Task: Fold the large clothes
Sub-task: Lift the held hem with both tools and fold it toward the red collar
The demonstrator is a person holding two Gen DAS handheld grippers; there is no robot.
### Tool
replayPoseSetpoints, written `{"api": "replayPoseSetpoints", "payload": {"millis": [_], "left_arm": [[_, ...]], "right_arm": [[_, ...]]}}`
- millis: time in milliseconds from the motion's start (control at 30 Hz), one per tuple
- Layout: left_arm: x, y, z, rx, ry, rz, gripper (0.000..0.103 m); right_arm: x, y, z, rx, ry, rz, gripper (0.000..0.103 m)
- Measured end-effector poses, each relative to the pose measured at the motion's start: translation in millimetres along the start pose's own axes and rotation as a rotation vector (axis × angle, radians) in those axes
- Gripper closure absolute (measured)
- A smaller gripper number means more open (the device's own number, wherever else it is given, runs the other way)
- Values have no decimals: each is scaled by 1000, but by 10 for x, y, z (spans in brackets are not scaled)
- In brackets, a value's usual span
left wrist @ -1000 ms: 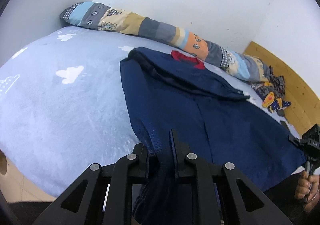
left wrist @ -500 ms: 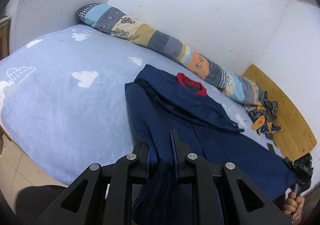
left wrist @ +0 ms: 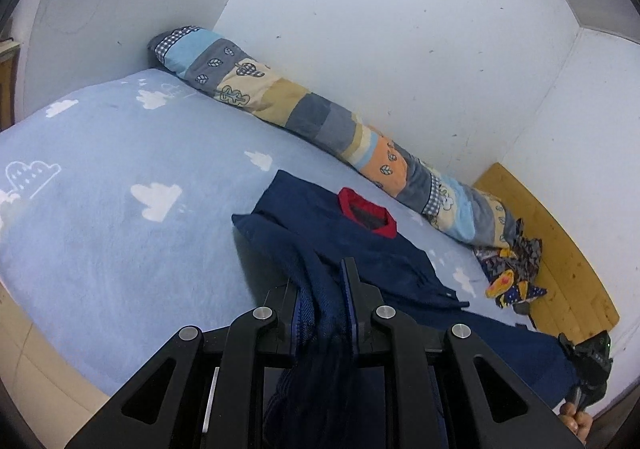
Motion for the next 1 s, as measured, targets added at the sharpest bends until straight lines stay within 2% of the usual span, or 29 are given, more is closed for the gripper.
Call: {"api": "replayPoseSetpoints", "payload": {"millis": [233, 633, 833, 1000], "left_arm": [[198, 6, 72, 9, 20, -26, 87], [558, 162, 310, 30, 39, -5, 87], [900, 279, 560, 45, 63, -2, 87], [1364, 308, 1007, 76, 59, -3, 87]], "right_arm": [[194, 6, 18, 3, 15, 4, 88], [556, -38, 122, 20, 21, -10, 88], [943, -25, 254, 24, 36, 0, 88], [1410, 130, 460, 14, 50, 43, 87]]}}
Point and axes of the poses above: each gripper's, at about its wrist camera, not at the fingertips, and z roughly the way its jaws point, y to its right, x to its top, the point moved 1 cm from there along z, roughly the way its jaws point, and after that the axes turned 13 degrees about -y, right-handed, at the moved point
